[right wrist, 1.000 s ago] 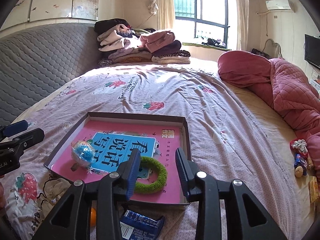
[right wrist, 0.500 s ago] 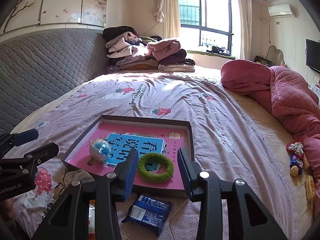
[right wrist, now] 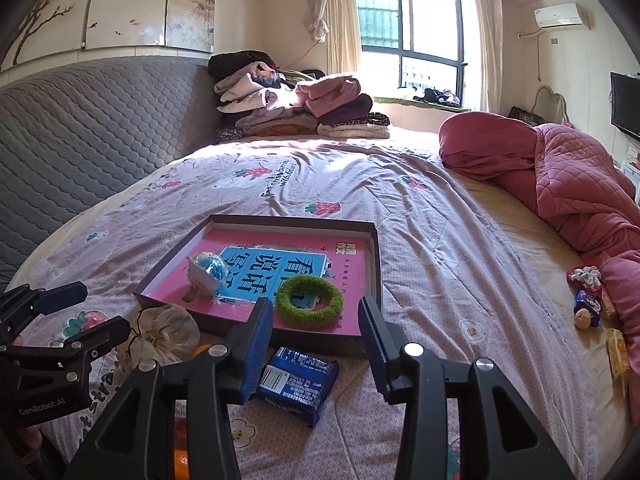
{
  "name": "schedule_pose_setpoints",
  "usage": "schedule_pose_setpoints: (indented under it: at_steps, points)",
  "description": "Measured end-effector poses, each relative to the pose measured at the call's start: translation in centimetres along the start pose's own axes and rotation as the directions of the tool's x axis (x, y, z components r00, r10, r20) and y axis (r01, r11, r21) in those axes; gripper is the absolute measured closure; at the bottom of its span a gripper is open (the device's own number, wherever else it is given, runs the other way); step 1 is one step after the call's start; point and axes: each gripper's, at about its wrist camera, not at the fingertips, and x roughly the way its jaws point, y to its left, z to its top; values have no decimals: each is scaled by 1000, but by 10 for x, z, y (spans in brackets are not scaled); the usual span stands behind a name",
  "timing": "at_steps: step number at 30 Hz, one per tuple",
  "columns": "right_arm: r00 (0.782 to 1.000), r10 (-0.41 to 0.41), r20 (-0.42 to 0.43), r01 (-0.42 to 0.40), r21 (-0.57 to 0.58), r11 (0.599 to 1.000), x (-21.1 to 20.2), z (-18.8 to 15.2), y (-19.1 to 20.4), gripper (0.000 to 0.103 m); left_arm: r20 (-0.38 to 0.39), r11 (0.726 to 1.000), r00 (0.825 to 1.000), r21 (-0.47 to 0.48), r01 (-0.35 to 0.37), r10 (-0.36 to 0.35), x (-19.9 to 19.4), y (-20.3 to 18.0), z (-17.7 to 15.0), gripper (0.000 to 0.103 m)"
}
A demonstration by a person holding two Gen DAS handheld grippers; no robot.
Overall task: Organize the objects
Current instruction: 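Withdraw both open tools back from the tray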
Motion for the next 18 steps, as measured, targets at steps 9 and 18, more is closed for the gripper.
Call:
schedule_pose_setpoints:
  at_steps: [9, 18]
  points:
    - [1000, 10, -20, -11, -4, 1000, -8, -12, 1, 59, -50, 1000, 999, 17, 17, -16, 0, -15, -18, 28]
    - [998, 43, -36, -44, -28, 999, -19, -30, 10, 59, -69, 1000, 998, 28, 13, -11, -2, -19, -23, 28]
